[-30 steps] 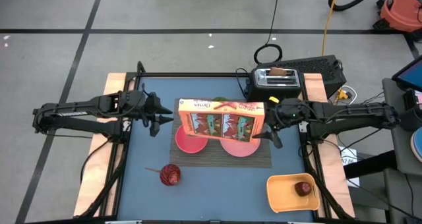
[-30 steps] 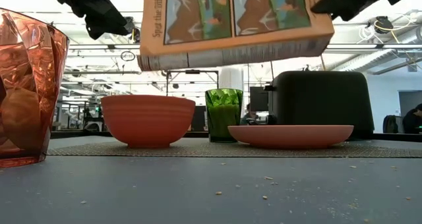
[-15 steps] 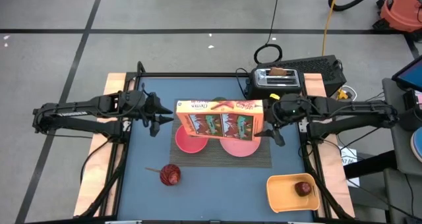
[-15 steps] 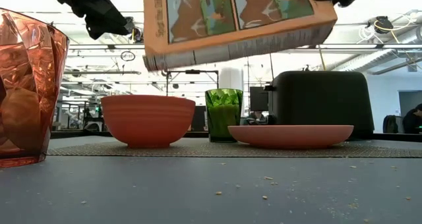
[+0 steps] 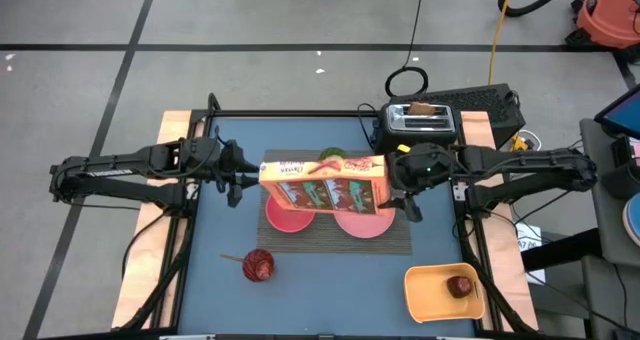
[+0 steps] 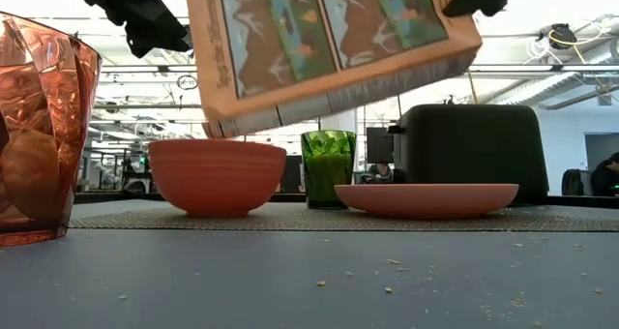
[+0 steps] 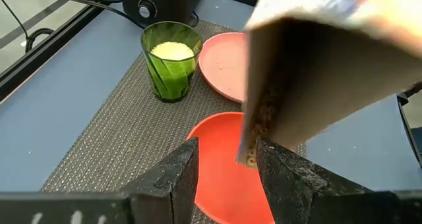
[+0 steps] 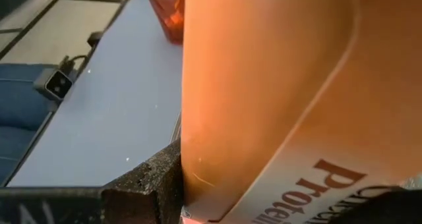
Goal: Arrange a breakfast setting
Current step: Pour the cereal into the red bowl
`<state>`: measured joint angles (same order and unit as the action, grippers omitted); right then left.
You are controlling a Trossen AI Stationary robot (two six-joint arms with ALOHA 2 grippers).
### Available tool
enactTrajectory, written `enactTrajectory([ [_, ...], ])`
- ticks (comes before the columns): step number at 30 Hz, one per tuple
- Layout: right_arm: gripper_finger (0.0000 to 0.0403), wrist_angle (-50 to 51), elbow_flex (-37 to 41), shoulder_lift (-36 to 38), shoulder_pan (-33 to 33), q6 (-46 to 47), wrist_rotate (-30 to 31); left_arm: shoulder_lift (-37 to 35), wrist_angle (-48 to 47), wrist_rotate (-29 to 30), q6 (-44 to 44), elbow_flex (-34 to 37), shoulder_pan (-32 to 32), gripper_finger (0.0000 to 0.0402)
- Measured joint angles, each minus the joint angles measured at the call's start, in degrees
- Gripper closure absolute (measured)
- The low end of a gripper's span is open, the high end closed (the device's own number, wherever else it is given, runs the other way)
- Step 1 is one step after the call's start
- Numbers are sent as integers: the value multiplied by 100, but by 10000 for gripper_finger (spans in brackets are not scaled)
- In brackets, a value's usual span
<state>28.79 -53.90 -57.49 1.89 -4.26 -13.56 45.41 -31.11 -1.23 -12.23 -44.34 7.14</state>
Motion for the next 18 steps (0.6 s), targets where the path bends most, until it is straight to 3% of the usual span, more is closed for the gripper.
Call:
enactTrajectory([
  [9,195,230,-6,82,0,51,0,0,4,15,0,0,0,245],
  [18,195,694,-558,-37,0,8,-2,0,7,17,-13,0,2,245],
])
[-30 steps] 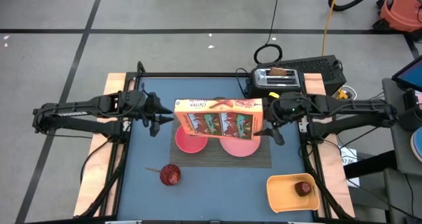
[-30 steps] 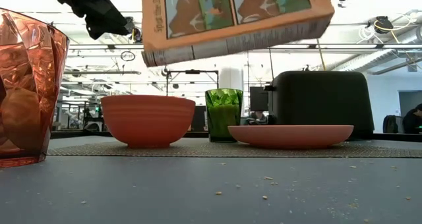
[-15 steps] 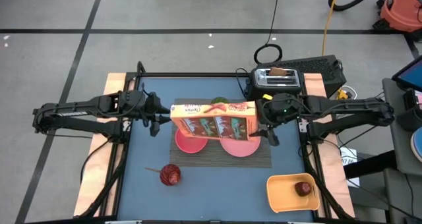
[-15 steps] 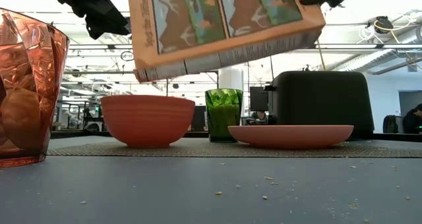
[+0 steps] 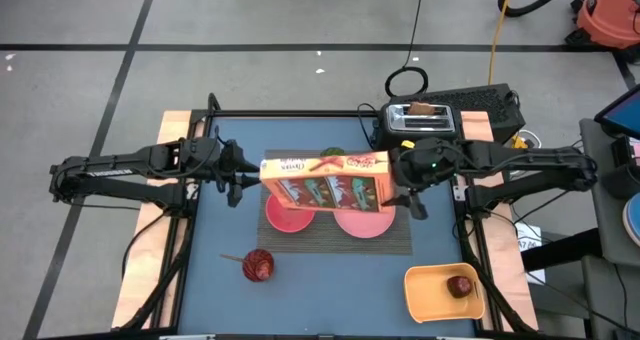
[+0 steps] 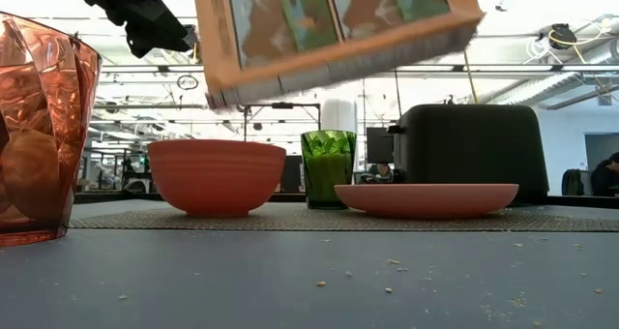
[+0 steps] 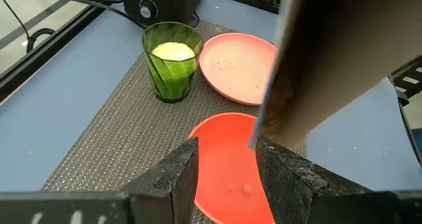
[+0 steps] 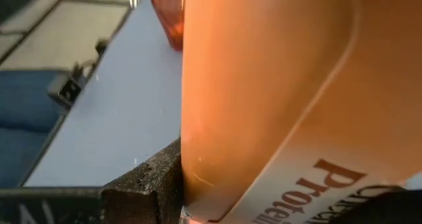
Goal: Arrange a breakfast setting
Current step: Pour the cereal into the red bowl
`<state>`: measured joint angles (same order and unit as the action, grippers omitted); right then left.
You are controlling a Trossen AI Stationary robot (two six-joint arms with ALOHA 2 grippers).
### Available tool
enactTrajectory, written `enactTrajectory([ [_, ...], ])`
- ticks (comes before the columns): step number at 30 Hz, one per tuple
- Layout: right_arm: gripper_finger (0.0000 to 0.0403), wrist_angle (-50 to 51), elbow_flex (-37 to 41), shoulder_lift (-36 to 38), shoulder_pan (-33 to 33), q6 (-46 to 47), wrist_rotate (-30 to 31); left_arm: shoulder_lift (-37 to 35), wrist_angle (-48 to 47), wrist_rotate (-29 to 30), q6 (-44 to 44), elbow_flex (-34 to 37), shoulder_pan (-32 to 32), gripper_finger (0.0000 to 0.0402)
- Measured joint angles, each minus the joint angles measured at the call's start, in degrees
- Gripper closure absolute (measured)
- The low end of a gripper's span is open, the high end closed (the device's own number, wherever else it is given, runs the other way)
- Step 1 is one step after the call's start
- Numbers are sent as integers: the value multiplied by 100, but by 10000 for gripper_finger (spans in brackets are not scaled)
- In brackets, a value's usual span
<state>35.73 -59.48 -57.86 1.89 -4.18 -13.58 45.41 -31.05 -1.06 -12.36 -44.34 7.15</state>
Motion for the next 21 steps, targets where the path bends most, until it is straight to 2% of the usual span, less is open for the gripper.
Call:
enactTrajectory([
  [10,195,-60,9,-112,0,3,24,2,-17,-2,4,0,-10,245],
  [16,195,257,11,-124,0,4,41,0,-17,-2,4,0,-10,245],
  [21,195,-122,2,-51,0,2,28,0,-17,-4,9,0,-10,245],
])
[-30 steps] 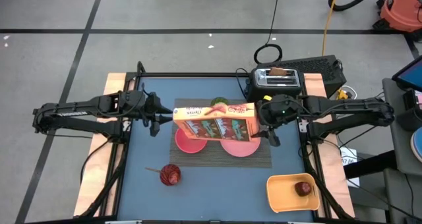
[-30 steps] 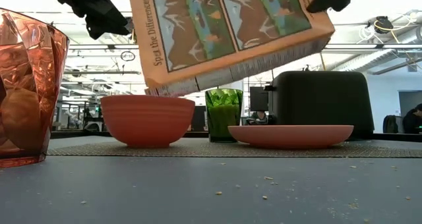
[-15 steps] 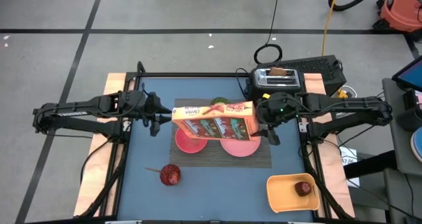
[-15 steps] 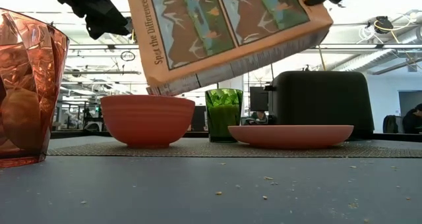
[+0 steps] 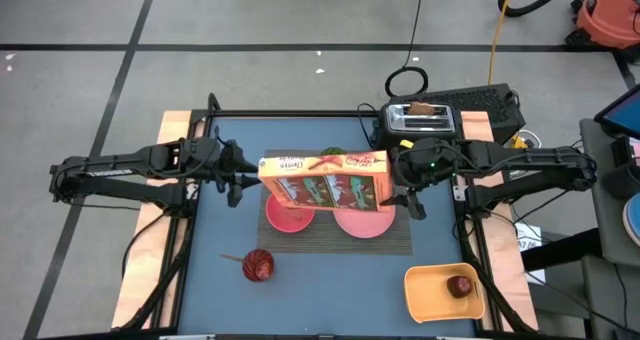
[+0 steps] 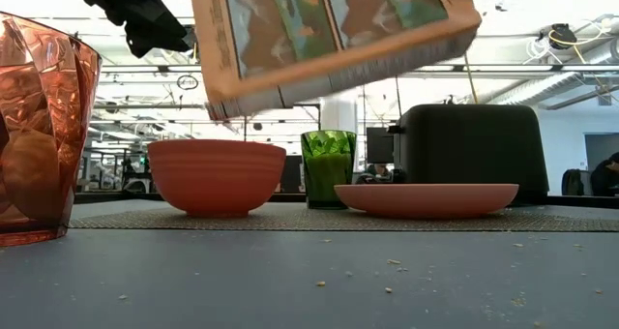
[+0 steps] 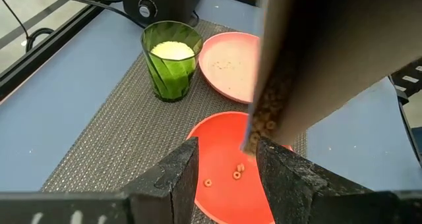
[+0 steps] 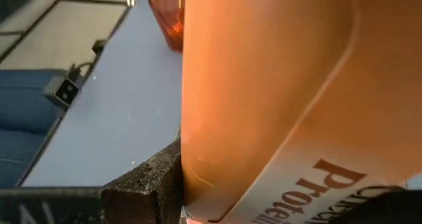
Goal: Arrange a breakfast setting
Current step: Pour the cereal into the red bowl
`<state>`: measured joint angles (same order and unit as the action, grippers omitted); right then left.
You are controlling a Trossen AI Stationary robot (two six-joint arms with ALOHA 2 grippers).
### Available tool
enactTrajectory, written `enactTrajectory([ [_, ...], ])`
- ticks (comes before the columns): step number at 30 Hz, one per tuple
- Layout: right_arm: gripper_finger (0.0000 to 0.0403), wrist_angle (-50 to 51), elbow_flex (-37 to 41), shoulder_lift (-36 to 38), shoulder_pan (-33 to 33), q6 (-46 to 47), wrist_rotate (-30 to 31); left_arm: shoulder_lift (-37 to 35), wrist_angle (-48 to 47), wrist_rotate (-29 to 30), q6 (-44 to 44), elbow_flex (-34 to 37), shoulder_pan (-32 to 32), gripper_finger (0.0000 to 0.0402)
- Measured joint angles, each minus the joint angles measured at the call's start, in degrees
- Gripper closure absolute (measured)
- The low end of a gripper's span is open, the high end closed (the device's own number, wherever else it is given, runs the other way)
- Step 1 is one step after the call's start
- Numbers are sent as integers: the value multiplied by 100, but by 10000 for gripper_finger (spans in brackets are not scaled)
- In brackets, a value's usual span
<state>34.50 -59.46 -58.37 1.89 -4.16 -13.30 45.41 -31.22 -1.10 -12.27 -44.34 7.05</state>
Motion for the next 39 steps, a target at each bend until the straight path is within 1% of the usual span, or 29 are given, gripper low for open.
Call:
enactTrajectory([
  [4,195,337,12,-96,-2,0,104,0,-2,0,4,0,0,245],
  [6,195,308,17,-126,-2,0,222,2,-6,-2,11,0,0,245],
  [11,195,92,4,-72,0,-75,233,1,-11,-2,11,0,0,245],
  [17,195,494,6,-84,-2,-105,278,0,-20,-4,10,0,0,245],
  [21,195,275,8,-56,-2,-107,275,0,-22,-7,9,0,0,245],
  [26,195,464,13,-89,-2,-110,278,0,-20,-10,-2,0,0,245],
  [31,195,168,7,-62,-2,-127,267,1,-21,-10,-10,0,0,245],
  [36,195,435,9,-94,-2,-108,263,1,-22,-9,3,0,0,245],
  [39,195,83,13,-93,-9,-121,258,2,-22,-9,39,0,0,245],
])
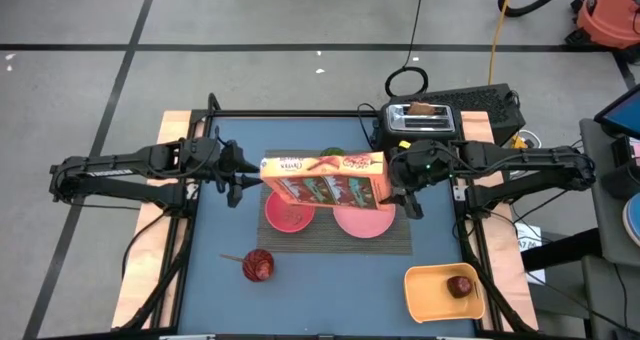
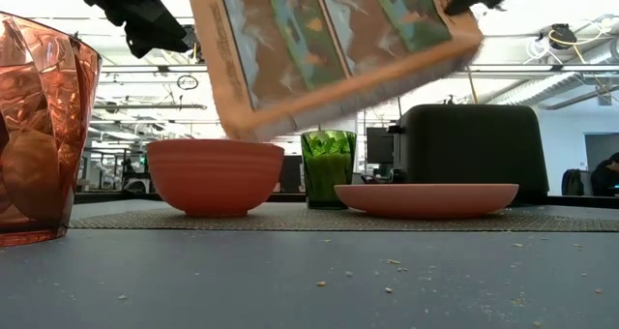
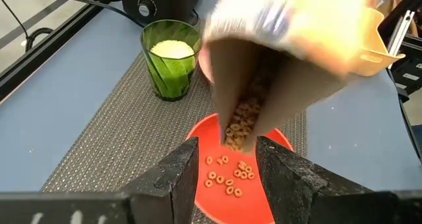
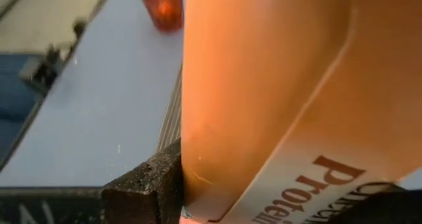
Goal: Arrange a breakfast setting
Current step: Pour the cereal into the red bowl
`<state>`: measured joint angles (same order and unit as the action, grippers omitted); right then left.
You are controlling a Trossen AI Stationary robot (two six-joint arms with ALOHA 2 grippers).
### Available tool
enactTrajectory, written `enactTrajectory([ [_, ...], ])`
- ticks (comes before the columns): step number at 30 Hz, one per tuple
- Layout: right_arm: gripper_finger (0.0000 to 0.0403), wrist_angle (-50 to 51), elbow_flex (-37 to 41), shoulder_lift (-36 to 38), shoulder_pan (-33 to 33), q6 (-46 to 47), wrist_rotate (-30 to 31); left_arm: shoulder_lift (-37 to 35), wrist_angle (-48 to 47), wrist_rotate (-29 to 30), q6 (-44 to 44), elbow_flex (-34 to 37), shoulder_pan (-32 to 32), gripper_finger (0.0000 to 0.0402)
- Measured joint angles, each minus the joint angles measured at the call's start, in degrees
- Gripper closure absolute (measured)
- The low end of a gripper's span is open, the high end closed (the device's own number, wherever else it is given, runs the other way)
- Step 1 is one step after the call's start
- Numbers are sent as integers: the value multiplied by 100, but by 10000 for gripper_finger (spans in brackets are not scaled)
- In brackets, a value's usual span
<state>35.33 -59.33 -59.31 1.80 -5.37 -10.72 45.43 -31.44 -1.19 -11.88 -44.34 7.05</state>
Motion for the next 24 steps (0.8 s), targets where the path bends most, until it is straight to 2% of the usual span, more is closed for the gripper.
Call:
enactTrajectory([
  [2,195,-178,-12,4,0,-24,0,-2,0,0,-8,0,0,245],
  [7,195,266,1,-67,0,-65,-2,0,0,1,-26,0,0,245],
  [24,195,87,-4,-23,-2,81,-7,0,-1,2,-6,0,0,245],
])
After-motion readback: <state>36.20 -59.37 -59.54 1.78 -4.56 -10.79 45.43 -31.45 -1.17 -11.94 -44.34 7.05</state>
